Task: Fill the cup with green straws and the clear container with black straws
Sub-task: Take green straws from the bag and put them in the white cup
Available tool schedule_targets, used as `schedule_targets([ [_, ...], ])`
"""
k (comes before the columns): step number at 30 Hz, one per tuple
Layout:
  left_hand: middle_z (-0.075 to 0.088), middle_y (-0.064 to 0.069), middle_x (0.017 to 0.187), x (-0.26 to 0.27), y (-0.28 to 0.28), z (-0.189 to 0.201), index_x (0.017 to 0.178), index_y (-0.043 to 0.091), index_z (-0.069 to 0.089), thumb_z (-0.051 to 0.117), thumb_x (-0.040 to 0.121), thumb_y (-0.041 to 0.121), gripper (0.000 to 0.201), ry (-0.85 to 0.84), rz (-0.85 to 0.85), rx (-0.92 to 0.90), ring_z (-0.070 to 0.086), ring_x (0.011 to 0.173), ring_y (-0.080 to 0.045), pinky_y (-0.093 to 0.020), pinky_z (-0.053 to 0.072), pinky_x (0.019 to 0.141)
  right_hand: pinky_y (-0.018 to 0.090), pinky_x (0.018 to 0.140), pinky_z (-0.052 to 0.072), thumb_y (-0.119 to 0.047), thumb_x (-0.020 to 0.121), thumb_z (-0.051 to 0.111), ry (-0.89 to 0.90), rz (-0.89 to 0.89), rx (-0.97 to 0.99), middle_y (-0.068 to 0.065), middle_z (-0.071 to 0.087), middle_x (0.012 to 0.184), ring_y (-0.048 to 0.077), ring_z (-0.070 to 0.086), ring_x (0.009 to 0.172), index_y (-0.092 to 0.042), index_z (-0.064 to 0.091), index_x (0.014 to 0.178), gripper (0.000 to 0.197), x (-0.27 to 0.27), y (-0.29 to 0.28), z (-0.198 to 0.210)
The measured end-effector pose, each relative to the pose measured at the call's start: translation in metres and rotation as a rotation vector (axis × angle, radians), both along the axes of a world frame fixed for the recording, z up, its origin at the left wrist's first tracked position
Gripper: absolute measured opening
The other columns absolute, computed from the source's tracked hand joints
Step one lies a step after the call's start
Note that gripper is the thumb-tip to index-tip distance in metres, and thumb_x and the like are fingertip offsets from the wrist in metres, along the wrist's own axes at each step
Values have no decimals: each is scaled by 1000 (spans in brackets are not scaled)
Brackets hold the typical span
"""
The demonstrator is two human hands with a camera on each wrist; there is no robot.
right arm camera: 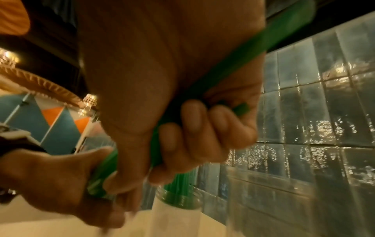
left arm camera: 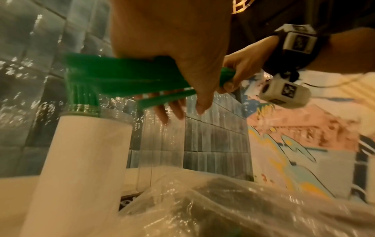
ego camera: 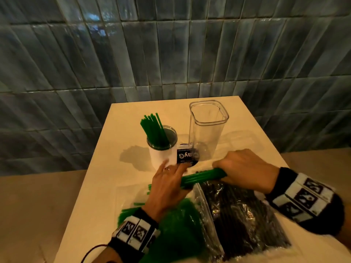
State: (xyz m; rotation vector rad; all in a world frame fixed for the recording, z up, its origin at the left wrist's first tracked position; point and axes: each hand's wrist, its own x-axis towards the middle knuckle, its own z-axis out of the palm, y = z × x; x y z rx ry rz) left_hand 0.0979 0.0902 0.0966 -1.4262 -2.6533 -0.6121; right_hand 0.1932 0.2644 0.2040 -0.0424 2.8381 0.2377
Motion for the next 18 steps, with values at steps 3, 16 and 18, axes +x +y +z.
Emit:
schedule_targets([
  [3,67,5,92,-3,-3,4,109,26,51,54,91,38,22,-99,124,-5,55,72,-9,-20,37,66,29,80,41,-62,84,50,122,54,-15,-2,64,102,18,61,94,-28,55,108,42,-9,-11,10],
  [16,43,12,42,-10,-4,-16,58,28,51,67,85,24,31,-468,183,435,39,40,-3,-14,28,45,24,89,51,-62,66,64,487,-153,-1264,-13,55,125,0,58,108,-47,45,121,60,-30,-38,24],
  [18,38,10,37,-10,0,-10,47,30,45,66,86,22,45,-573,267,570,31,36,-6,-13,22,42,28,93,51,-66,52,75,655,-206,-1658,-6,45,138,7,53,121,-50,32,128,90,-38,-35,23],
])
